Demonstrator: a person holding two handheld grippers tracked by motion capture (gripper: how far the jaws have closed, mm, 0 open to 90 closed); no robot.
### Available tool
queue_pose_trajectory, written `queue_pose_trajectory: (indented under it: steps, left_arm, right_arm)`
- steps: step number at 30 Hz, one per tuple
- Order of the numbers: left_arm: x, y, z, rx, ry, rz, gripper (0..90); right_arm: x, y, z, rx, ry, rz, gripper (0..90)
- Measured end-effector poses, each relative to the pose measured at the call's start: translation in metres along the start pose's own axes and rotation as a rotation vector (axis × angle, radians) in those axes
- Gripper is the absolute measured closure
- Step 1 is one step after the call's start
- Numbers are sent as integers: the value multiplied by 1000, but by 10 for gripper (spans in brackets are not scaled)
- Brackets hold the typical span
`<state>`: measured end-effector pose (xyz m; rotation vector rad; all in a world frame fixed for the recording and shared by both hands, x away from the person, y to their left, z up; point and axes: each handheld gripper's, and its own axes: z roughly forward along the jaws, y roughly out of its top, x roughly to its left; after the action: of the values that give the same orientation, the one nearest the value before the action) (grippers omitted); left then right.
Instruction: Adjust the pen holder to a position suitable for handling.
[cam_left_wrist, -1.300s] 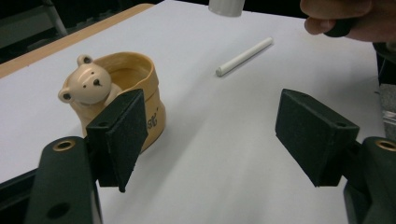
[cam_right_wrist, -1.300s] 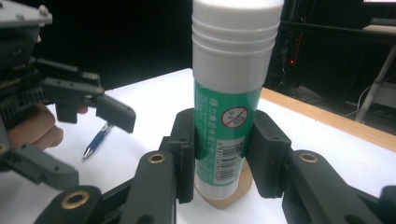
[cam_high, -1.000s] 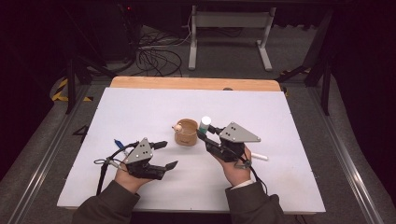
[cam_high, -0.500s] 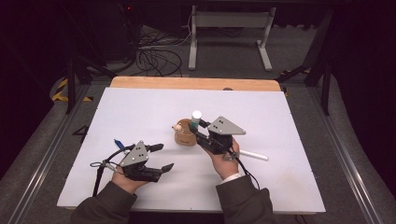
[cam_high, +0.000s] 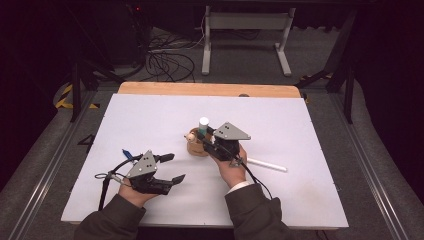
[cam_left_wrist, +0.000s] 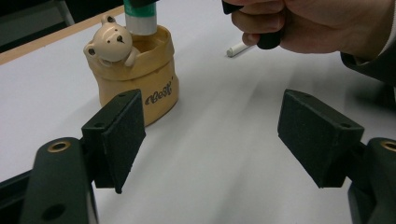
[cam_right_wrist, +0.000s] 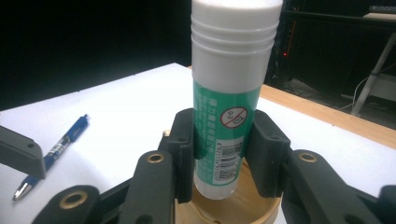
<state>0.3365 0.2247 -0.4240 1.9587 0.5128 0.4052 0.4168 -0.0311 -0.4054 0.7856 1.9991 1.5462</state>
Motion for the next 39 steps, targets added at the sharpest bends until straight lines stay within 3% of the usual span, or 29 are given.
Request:
queue_pose_trajectory:
  steps: [12,39]
  left_arm:
    - [0,-1,1,7,1,1,239]
    - [-1,-2,2,6,-21,3,243]
  right_arm:
    - [-5,-5,6,25,-13,21,661]
    - [-6,-13,15,80,14,41,656]
